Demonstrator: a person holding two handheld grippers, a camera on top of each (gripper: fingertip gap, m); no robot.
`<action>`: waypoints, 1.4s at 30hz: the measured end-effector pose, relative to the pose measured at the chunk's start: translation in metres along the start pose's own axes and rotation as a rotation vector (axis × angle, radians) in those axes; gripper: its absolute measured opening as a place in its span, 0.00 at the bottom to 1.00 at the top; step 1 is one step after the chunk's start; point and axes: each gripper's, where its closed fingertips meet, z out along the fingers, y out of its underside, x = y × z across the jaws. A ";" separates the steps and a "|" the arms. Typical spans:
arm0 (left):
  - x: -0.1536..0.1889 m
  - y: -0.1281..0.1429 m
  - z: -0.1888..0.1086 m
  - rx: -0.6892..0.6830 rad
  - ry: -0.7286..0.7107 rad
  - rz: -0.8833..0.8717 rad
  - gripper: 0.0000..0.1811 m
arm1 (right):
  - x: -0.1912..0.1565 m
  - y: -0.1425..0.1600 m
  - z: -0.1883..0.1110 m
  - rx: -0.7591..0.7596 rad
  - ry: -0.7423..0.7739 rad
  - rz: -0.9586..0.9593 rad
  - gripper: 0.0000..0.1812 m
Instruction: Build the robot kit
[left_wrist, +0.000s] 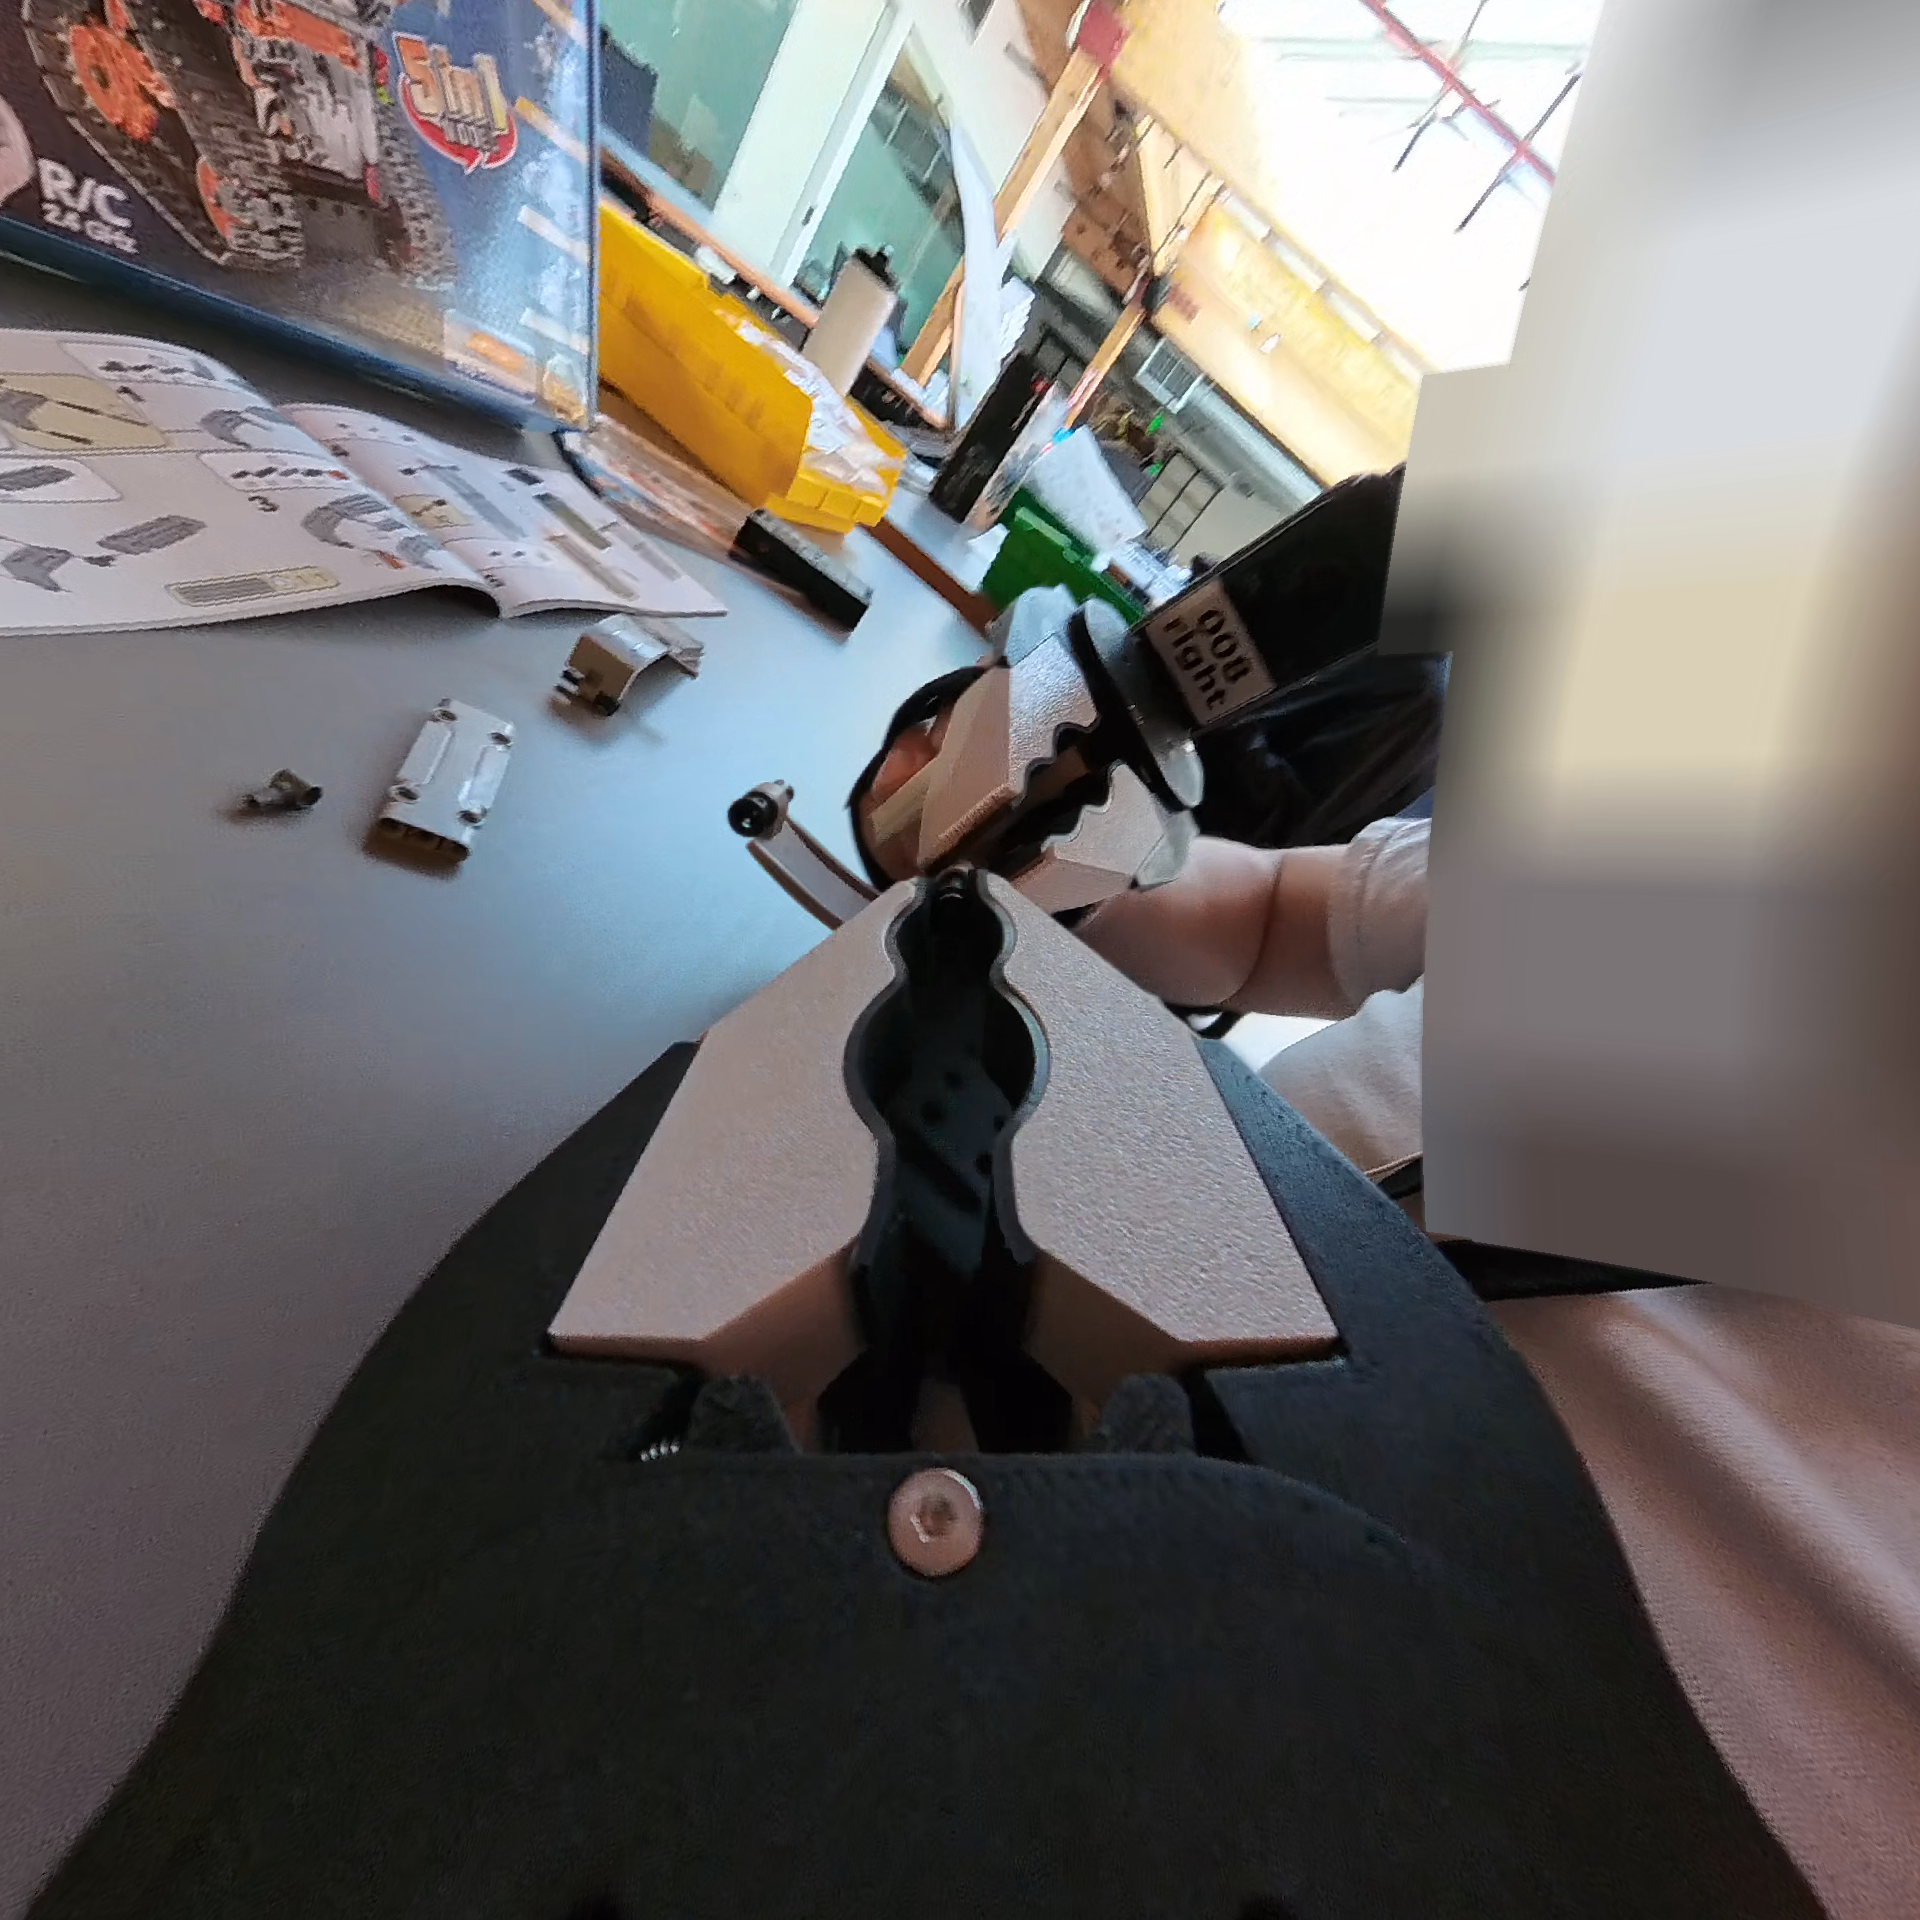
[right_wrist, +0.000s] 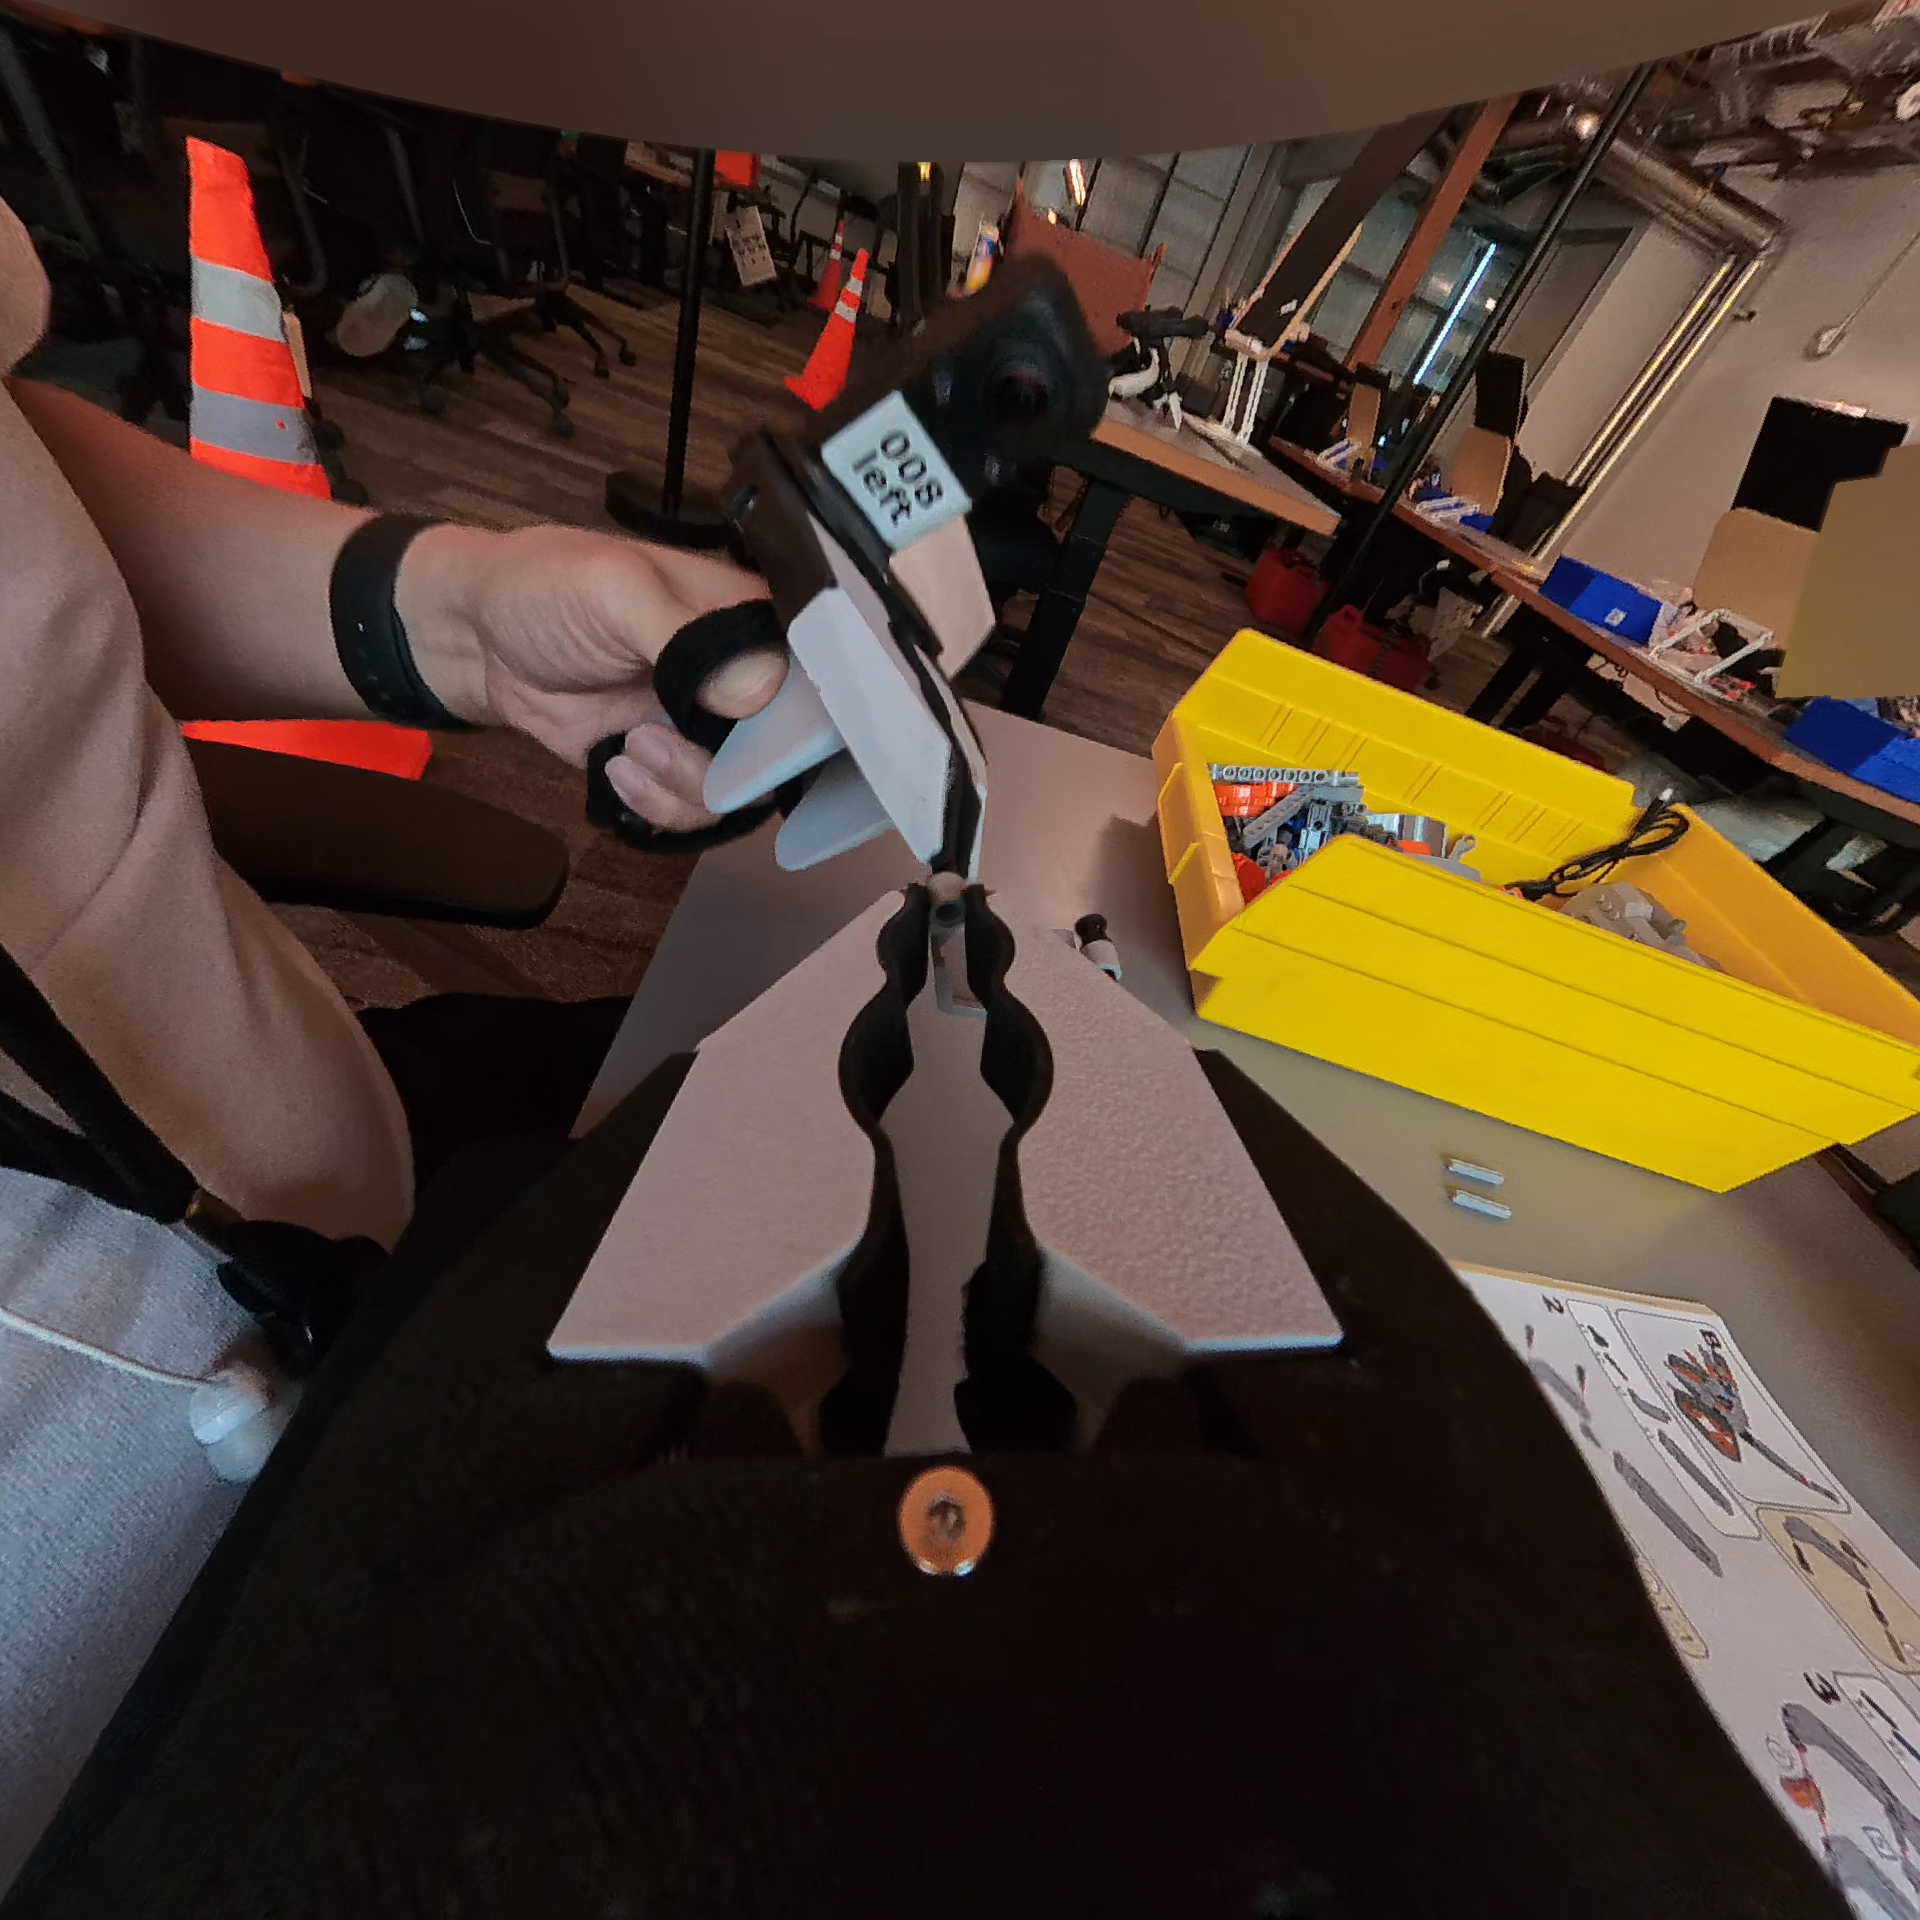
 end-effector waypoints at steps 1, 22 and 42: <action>0.002 -0.002 0.000 0.018 0.024 -0.021 0.02 | 0.001 -0.002 -0.001 0.012 -0.001 0.006 0.03; -0.002 0.008 0.000 -0.052 -0.027 0.017 0.02 | -0.006 0.006 0.001 -0.047 0.016 -0.127 0.03; 0.000 -0.007 0.006 -0.052 -0.044 0.088 0.03 | 0.001 0.003 -0.001 -0.018 0.048 -0.149 0.03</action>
